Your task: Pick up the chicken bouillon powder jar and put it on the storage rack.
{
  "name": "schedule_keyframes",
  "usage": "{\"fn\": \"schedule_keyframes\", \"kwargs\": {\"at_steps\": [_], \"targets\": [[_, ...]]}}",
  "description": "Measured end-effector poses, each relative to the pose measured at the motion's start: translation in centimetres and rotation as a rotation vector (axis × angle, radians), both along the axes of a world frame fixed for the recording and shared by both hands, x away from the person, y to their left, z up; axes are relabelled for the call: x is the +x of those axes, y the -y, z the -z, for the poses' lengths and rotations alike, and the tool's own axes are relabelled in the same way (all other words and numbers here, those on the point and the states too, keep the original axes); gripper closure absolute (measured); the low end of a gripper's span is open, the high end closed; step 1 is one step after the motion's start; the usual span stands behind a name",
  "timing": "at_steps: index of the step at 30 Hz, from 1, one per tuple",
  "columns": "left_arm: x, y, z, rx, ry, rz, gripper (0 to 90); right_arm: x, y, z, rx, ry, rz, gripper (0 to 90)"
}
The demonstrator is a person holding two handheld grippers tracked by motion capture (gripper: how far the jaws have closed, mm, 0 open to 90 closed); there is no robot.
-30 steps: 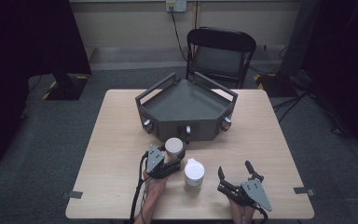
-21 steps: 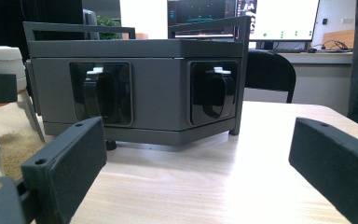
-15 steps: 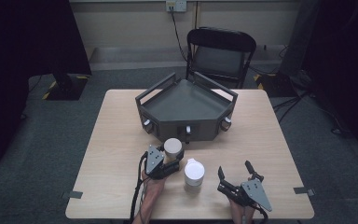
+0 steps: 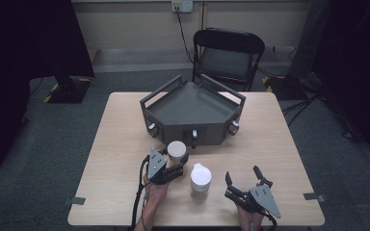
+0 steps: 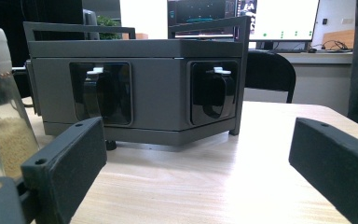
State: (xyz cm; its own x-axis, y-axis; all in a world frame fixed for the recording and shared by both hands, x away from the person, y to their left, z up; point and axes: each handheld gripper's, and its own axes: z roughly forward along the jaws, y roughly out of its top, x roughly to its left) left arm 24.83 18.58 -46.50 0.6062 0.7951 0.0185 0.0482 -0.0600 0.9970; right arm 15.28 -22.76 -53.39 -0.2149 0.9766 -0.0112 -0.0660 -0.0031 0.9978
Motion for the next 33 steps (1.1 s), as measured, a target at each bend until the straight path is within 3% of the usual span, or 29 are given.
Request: {"fn": "schedule_keyframes", "kwargs": {"at_steps": [33], "targets": [[0.4, -1.3, -5.3, -0.020, 0.087, 0.015, 34.0, 0.0, 0.0, 0.0, 0.000, 0.000, -0.003, 2.8]]}}
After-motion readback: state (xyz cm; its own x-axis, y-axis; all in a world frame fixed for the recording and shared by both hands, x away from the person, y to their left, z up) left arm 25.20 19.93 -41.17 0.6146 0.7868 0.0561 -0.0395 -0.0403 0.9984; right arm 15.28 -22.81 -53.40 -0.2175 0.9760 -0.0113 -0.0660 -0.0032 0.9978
